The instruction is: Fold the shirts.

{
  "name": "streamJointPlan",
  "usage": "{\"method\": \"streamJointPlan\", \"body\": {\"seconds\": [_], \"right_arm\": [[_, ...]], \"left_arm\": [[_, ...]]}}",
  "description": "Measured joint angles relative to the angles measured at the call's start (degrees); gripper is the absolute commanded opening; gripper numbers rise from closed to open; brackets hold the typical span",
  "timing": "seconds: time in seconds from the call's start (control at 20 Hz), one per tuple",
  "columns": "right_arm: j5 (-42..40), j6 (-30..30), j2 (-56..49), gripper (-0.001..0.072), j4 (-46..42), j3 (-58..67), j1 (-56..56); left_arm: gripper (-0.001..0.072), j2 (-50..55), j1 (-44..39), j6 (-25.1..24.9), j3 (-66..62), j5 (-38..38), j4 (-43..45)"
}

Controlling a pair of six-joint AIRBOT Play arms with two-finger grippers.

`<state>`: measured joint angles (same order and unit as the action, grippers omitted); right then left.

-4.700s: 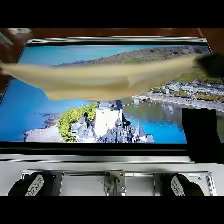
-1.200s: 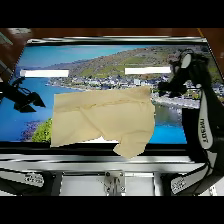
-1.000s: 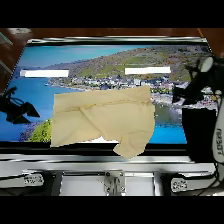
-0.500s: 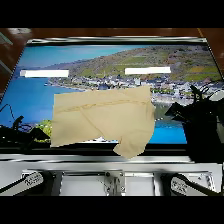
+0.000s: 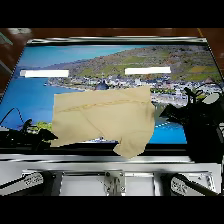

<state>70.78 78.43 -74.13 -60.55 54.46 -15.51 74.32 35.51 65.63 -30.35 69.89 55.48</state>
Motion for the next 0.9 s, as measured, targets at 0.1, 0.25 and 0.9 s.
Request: {"method": "streamJointPlan", "body": {"seconds": [0.1, 0.25, 0.9], "right_arm": [[0.42, 0.44, 0.00, 0.0569, 0.02, -0.04, 0.00], [1.44, 1.51, 0.00, 0.0569, -0.68, -0.35, 0.33], [-3.76, 3.41, 0.00, 0.0549, 1.33, -17.44, 7.28]], "left_arm": [[0.0247, 0.61, -1.53, -0.33, 0.33, -1.03, 0.57], [0.0038, 1.25, -2.91, -0.68, 0.57, -3.78, 0.57], [0.0038, -1.38, -3.67, -4.59, 0.52, -2.32, 0.59]]}}
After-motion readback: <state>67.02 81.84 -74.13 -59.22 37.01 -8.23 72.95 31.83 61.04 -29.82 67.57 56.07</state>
